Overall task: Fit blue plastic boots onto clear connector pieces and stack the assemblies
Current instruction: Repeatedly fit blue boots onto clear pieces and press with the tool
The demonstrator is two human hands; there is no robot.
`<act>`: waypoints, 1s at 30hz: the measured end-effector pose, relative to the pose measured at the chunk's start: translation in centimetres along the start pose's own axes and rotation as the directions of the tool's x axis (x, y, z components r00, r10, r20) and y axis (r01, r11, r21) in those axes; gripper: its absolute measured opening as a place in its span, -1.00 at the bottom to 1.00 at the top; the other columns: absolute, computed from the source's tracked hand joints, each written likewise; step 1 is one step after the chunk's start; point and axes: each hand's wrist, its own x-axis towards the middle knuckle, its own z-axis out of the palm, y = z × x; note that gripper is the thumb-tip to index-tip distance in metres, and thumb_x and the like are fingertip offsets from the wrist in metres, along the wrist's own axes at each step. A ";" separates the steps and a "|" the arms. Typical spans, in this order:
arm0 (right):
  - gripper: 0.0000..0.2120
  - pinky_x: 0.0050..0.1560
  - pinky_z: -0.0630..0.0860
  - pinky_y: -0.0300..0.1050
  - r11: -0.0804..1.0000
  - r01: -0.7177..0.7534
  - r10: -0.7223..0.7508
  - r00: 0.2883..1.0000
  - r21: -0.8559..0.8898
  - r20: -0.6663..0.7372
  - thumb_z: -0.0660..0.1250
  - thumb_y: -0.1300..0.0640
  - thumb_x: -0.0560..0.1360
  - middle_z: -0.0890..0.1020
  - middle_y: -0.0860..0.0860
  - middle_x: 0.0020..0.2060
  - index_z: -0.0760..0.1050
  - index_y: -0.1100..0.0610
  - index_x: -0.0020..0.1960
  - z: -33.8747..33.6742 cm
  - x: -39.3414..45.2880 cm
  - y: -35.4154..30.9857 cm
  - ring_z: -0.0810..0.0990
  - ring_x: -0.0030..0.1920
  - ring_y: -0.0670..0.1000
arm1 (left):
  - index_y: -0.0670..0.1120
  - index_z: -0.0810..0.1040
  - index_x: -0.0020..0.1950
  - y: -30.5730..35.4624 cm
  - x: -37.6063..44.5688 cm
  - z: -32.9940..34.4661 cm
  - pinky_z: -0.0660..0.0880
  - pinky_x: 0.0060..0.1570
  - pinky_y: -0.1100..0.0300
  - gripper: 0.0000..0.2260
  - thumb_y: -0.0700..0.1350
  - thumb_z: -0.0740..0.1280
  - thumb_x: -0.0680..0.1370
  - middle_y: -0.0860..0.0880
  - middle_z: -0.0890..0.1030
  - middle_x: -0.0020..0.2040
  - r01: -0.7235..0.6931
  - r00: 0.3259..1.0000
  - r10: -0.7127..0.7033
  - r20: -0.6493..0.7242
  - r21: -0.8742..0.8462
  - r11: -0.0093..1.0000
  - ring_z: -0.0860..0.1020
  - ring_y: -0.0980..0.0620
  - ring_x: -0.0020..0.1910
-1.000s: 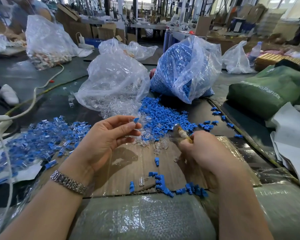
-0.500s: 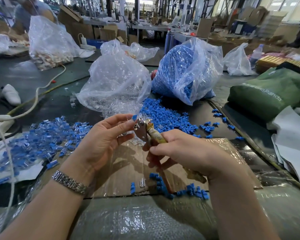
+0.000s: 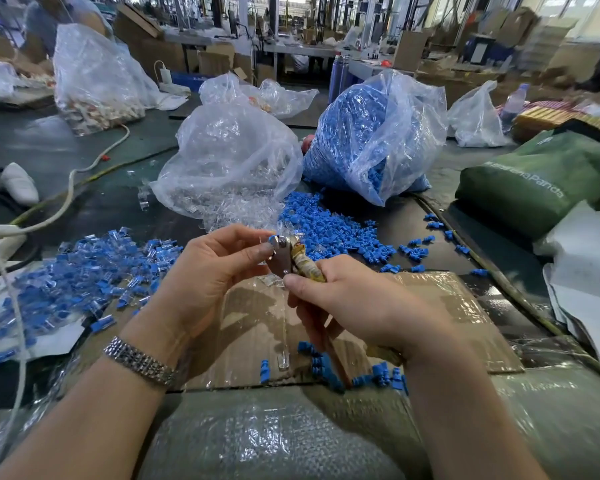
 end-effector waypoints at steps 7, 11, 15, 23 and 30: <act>-0.60 -0.07 0.68 0.03 1.000 -0.024 0.024 1.000 0.003 -0.010 0.30 -0.12 0.63 0.71 0.12 -0.24 0.56 0.26 0.02 -0.8 -0.1 0.4 0.69 -0.30 0.03 | -0.03 0.75 0.00 -0.5 0.5 -1.2 0.62 0.10 0.09 -0.74 -0.02 0.60 0.35 -0.16 0.72 0.04 -0.090 0.996 0.091 -0.004 0.122 0.988 0.67 -0.11 0.04; -0.69 -0.18 0.61 0.08 0.977 -0.131 0.088 0.966 -0.168 -0.242 0.35 -0.13 0.59 0.66 0.14 -0.23 0.54 0.11 -0.11 -2.5 0.0 1.7 0.60 -0.31 0.00 | 0.04 0.69 -0.09 -0.8 1.1 -2.9 0.59 -0.20 0.24 -0.91 -0.16 0.51 0.49 -0.05 0.72 -0.13 -0.087 0.959 0.183 -0.216 0.390 0.917 0.67 0.05 -0.14; -0.73 -0.35 0.29 -0.07 0.833 -0.396 0.196 0.864 -0.386 -0.464 0.29 -0.05 0.58 0.53 0.05 -0.26 0.40 0.08 -0.21 -3.6 0.9 4.4 0.48 -0.29 0.04 | 0.03 0.55 -0.11 -0.8 1.2 -4.2 0.49 -0.11 0.01 -0.85 -0.21 0.42 0.48 -0.03 0.55 -0.08 0.190 0.782 0.445 -0.435 0.848 0.494 0.57 -0.10 -0.05; -0.61 0.14 0.54 0.12 0.713 -0.546 0.303 0.805 -0.440 -0.510 0.33 -0.23 0.56 0.39 0.11 0.08 0.39 0.11 -0.02 -2.6 1.5 6.0 0.53 0.04 0.16 | -0.02 0.61 -0.02 -0.8 0.5 -1.7 0.46 -0.03 0.24 -0.83 -0.28 0.38 0.50 0.02 0.52 -0.07 -0.032 0.913 0.387 -0.132 0.921 0.389 0.52 0.07 -0.07; -0.59 0.30 0.40 0.19 0.772 -0.392 0.077 0.839 -0.499 -0.539 0.41 -0.32 0.46 0.50 -0.02 0.17 0.51 -0.06 0.12 -1.8 1.4 4.5 0.40 0.29 0.08 | 0.12 0.58 0.27 -2.6 0.5 0.8 0.37 0.17 0.34 -0.75 -0.11 0.30 0.63 0.18 0.54 0.18 -0.316 0.947 0.159 0.280 0.904 0.286 0.43 0.28 0.10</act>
